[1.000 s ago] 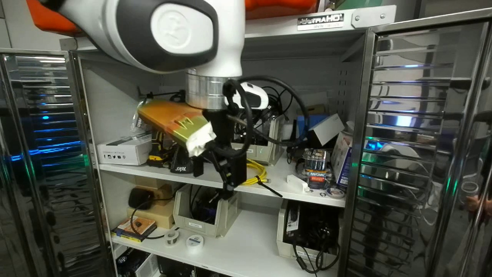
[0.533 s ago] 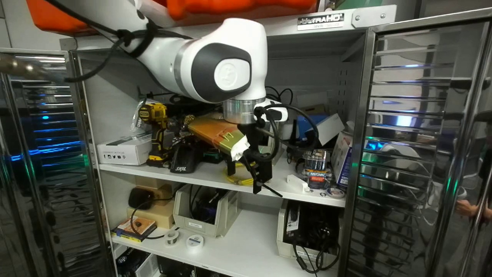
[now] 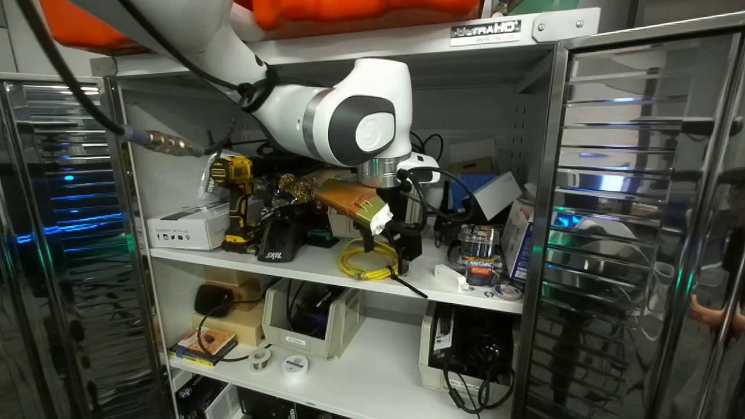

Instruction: Put the yellow cable in the compartment.

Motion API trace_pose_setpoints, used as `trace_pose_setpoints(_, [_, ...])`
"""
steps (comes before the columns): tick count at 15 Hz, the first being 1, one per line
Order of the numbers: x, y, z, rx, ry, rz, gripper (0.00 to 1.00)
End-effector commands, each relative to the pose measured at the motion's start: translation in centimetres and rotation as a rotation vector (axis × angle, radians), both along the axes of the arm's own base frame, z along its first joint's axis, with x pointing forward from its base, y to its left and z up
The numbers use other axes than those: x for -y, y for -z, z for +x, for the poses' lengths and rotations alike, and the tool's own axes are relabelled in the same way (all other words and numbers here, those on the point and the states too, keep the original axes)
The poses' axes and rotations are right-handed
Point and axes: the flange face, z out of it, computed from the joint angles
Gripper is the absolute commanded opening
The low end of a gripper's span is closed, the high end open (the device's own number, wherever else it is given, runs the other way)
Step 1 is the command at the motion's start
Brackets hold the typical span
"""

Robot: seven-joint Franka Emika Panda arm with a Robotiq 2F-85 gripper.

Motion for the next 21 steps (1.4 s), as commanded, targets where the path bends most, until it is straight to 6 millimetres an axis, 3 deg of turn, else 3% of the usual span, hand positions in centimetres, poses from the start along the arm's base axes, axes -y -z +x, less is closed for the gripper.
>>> trace_pose_setpoints(1, [-1.8,-0.8,2.8,0.031,-0.010,-0.003,1.00])
trace_pose_setpoints(6, [-3.0,0.1,3.5,-0.011,-0.014,0.001,1.00])
trace_pose_setpoints(14, [-2.0,1.5,2.8,-0.127,0.018,-0.042,1.00])
trace_pose_setpoints(21, [-1.8,3.1,3.1,-0.114,-0.014,-0.030,1.00])
